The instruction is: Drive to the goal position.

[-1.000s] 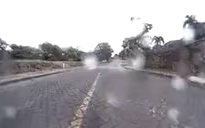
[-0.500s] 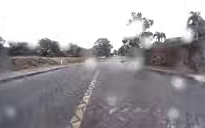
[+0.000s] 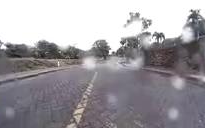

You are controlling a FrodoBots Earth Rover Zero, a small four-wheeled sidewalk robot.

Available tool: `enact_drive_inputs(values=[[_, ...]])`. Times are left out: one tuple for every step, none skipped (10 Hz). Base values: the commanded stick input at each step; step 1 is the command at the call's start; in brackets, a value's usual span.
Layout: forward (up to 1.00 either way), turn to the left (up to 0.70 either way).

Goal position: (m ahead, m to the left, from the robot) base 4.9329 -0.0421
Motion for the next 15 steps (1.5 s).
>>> enact_drive_inputs(values=[[1.0, 0.0], [1.0, 0.0], [1.0, 0.0], [1.0, 0.0], [1.0, 0.0], [1.0, 0.0], [1.0, 0.0], [1.0, 0.0], [1.0, 0.0], [1.0, 0.0], [1.0, 0.0], [1.0, 0.0], [1.0, 0.0], [1.0, 0.0], [1.0, 0.0]])
